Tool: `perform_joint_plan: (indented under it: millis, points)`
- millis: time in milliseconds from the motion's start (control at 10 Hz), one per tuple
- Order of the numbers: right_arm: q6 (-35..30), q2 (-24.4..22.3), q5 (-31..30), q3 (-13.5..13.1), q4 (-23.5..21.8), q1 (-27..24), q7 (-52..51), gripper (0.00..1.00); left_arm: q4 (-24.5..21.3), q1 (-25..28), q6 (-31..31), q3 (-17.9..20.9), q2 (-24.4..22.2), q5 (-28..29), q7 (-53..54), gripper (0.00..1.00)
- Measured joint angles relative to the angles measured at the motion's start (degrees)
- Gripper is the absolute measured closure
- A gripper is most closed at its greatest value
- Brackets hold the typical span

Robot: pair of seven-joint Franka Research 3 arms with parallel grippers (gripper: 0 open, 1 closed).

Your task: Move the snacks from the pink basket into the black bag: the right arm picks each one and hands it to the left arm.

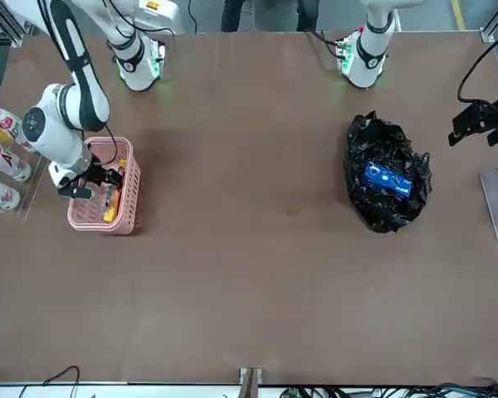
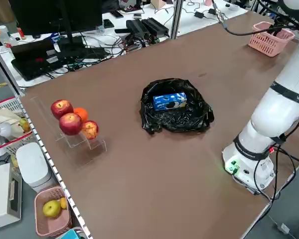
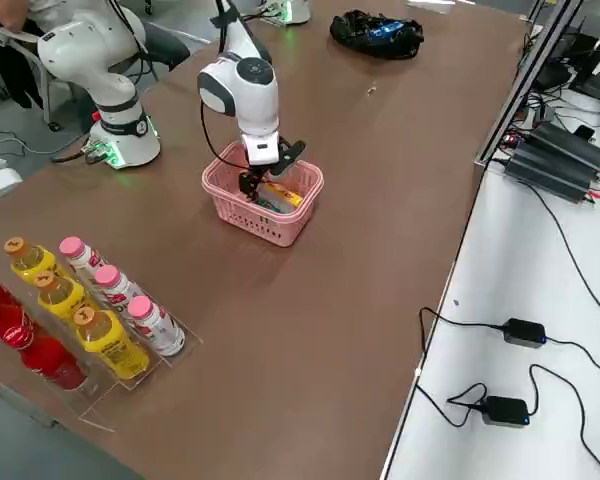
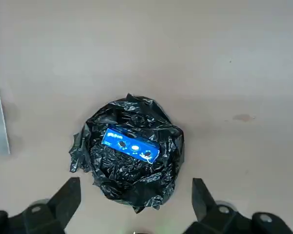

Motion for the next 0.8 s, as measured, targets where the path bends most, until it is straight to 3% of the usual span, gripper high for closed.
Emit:
perform_joint_plan:
  millis: [800]
  points:
    - [1.24,1.5,0.93,0.41,-0.01,0.0,0.0,0.11,0.37,0.94,0.02,2.09,-0.01,0.51,3.6,0.0]
